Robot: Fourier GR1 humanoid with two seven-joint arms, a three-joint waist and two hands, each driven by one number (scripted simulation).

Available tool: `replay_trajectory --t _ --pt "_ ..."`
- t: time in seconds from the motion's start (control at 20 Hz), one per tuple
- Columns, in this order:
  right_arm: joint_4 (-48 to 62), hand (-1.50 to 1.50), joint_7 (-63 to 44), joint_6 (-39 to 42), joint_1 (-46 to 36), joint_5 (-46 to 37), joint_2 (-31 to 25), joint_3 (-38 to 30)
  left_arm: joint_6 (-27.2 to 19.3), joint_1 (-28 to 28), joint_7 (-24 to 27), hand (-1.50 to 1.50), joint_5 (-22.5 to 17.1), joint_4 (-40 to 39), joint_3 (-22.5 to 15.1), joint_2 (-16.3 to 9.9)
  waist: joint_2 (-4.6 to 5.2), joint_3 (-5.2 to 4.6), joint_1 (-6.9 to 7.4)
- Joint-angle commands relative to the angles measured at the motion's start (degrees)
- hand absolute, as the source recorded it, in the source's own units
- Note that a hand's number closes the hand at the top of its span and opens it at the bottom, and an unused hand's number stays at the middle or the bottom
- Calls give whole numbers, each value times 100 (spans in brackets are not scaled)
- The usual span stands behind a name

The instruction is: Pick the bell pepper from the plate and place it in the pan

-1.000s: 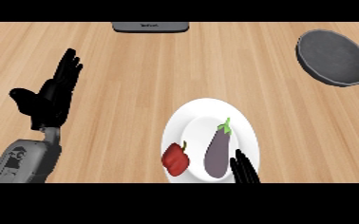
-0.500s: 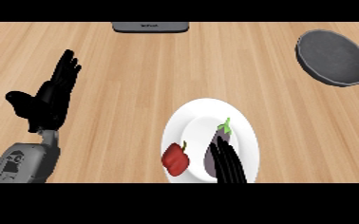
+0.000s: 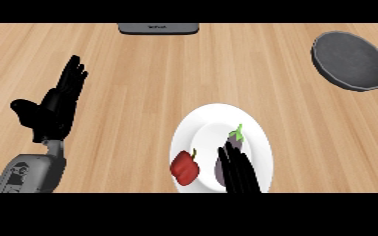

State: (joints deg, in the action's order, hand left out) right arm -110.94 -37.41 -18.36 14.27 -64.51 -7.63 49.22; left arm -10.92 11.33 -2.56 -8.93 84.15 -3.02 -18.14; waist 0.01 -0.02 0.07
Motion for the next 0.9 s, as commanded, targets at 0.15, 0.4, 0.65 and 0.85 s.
replay_trajectory --t 0.15,0.4,0.65,0.85 --pt "820 -150 -606 -216 -896 307 721 155 155 138 176 0 126 -231 106 47 11 1 12" --pt "1450 -150 -1006 -339 -1740 542 737 53 276 61 158 0 80 -253 266 91 8 0 26" --pt "2265 -150 -838 -589 -2125 1050 755 -189 122 19 -122 0 299 162 261 267 4 3 18" --pt "1901 -150 -1033 -383 -1857 922 760 248 232 259 -270 0 434 78 352 313 -3 2 -6"
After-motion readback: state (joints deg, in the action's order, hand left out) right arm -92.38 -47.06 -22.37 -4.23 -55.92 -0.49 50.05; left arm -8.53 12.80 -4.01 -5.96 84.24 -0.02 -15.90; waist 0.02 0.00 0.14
